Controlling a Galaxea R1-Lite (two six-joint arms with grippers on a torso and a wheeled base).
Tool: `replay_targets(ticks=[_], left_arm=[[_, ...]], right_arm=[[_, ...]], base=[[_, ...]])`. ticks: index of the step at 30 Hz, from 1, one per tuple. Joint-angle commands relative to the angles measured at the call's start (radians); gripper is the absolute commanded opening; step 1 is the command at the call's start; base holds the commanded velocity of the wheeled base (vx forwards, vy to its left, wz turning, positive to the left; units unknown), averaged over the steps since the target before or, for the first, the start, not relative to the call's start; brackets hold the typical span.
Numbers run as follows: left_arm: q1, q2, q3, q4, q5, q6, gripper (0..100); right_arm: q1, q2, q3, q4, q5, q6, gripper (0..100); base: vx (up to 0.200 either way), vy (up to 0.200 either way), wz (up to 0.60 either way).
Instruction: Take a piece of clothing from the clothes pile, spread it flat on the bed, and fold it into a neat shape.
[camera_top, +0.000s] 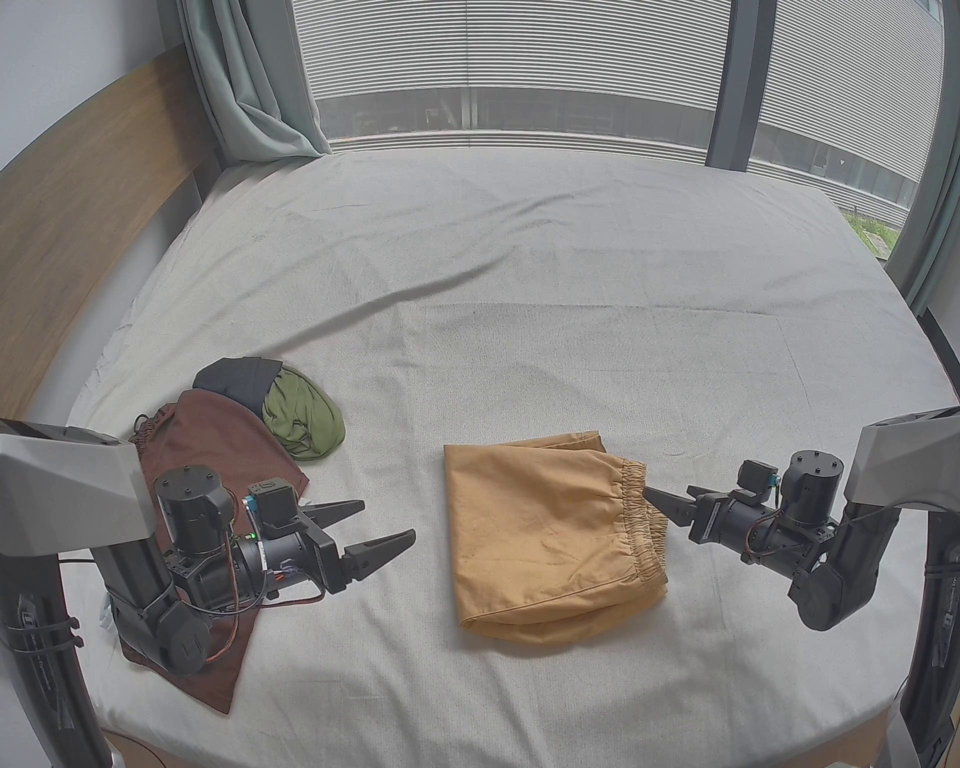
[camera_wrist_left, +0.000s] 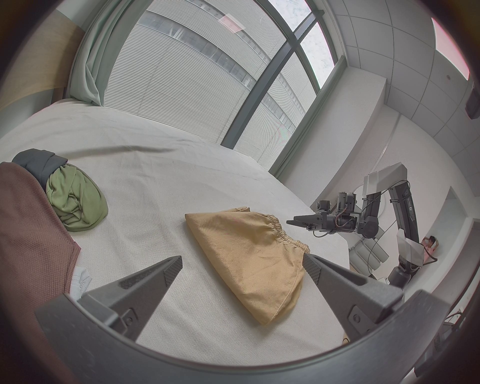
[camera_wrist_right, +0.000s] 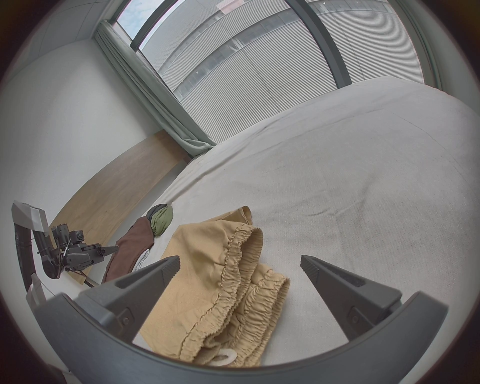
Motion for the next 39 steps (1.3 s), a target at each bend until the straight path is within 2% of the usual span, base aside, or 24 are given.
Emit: replay_targets(ticks=[1, 15, 20, 22, 25, 27, 39], left_arm=[[-0.002, 0.002, 0.001, 0.000, 0.000, 0.000, 100], [-0.002, 0.002, 0.003, 0.000, 0.002, 0.000, 100], [-0.002, 0.003, 0.004, 0.000, 0.002, 0.000, 100], [-0.009, 0.014, 0.006, -0.002, 0.002, 0.002, 100], [-0.016, 0.028, 0.003, -0.002, 0.003, 0.009, 100], [-0.016, 0.028, 0.004, -0.002, 0.003, 0.015, 100], [-0.016, 0.026, 0.004, -0.002, 0.003, 0.015, 100]], right_arm=[[-0.001, -0.012, 0.046, 0.001, 0.000, 0.000, 100], [0.024, 0.091, 0.119, -0.009, 0.004, 0.003, 100], [0.039, 0.140, 0.109, -0.010, 0.031, 0.018, 100], [0.056, 0.143, 0.101, -0.009, 0.045, 0.066, 100], [0.091, 0.143, 0.079, -0.010, 0.048, 0.190, 100], [0.102, 0.144, 0.073, -0.010, 0.048, 0.231, 100], [0.140, 0.183, 0.024, -0.012, 0.048, 0.245, 100]], base=[[0.000, 0.000, 0.00], [0.000, 0.000, 0.00], [0.000, 0.000, 0.00], [0.000, 0.000, 0.00], [0.000, 0.000, 0.00], [0.000, 0.000, 0.00], [0.000, 0.000, 0.00]])
